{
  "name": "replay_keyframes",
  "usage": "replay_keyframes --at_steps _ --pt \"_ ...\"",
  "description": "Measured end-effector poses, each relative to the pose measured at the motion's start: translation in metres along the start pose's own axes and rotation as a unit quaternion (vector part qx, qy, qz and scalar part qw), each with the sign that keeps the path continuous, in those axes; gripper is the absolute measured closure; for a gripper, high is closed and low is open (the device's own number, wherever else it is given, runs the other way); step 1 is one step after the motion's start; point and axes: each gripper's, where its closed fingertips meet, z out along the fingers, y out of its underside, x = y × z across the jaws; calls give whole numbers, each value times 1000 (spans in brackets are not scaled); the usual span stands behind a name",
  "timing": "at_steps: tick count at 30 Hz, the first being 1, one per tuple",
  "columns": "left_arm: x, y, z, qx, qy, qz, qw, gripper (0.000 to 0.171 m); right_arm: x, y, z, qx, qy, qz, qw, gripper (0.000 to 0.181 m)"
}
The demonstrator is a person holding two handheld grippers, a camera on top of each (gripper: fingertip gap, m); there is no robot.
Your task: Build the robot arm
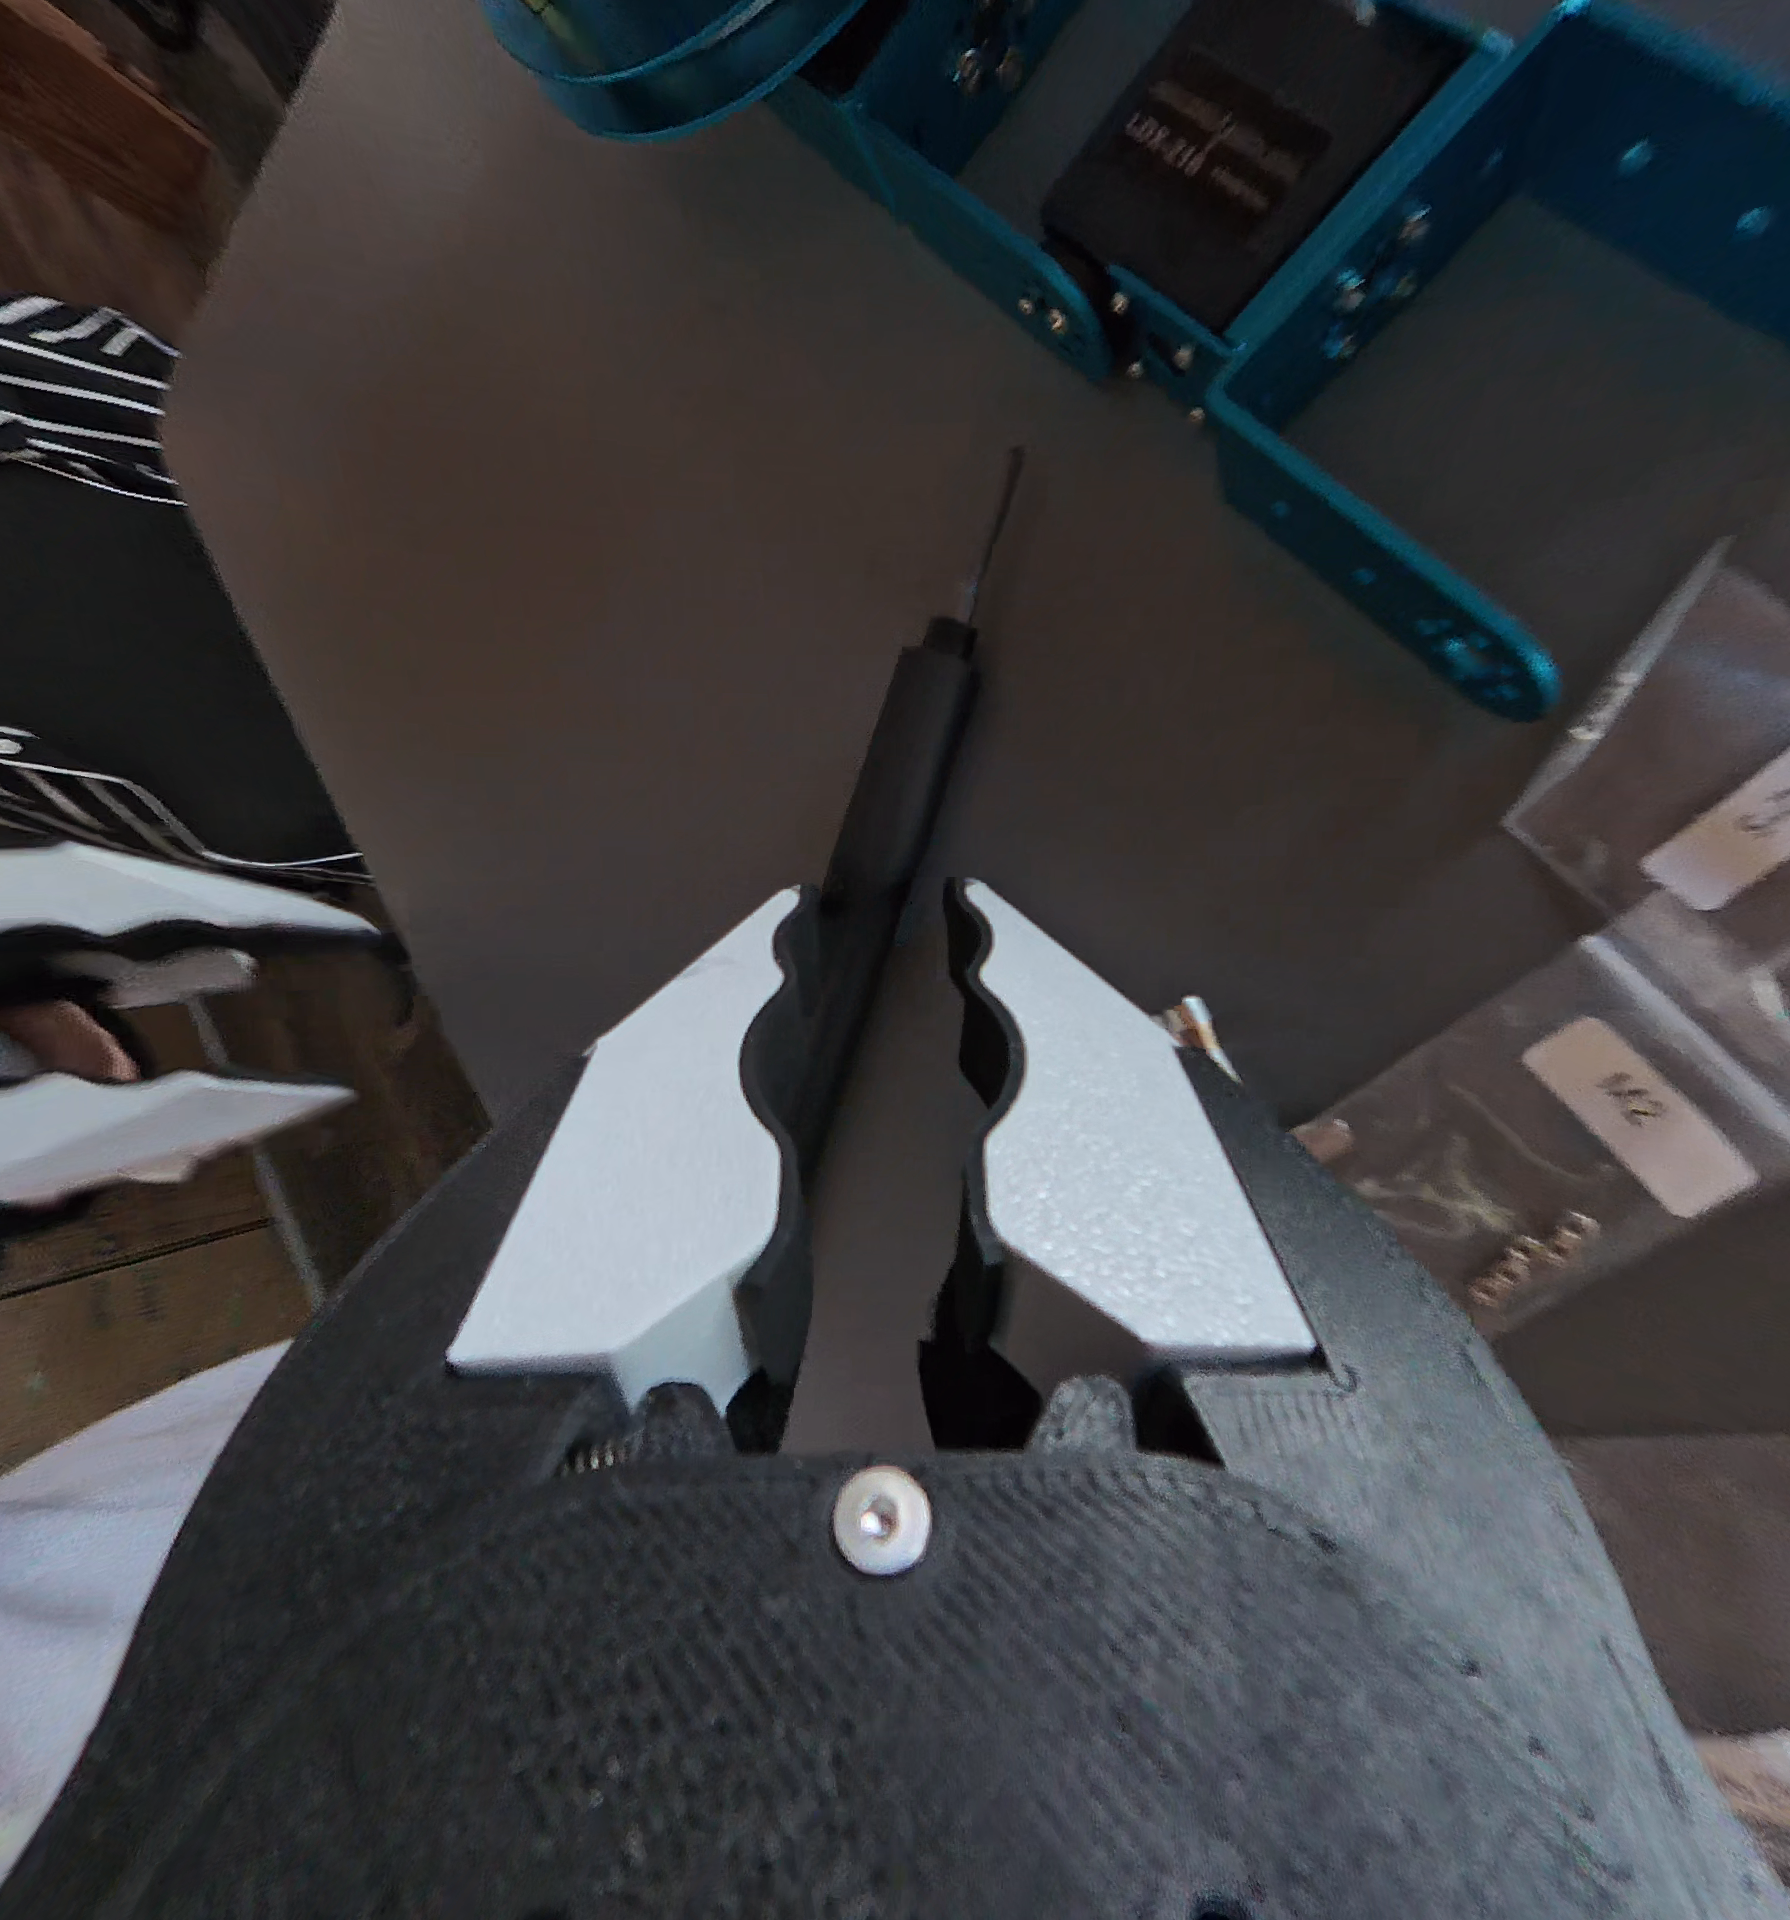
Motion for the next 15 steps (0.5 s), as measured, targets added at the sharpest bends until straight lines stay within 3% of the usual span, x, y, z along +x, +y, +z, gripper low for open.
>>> replay_keyframes --at_steps 4,8,11,15 --pt "-41 -4 -16 9 -2 42 999 127 -9 -22 -23 70 22 -126 989 144" --pt "-107 -25 -29 42 -60 157 985 124 -25 -27 -39 150 82 -286 943 128" --pt "-145 -43 -33 43 -97 268 958 122 -1 -6 -21 92 165 -243 951 127" --pt "-174 -71 -25 62 -115 401 907 120 9 3 4 64 184 -100 976 128"
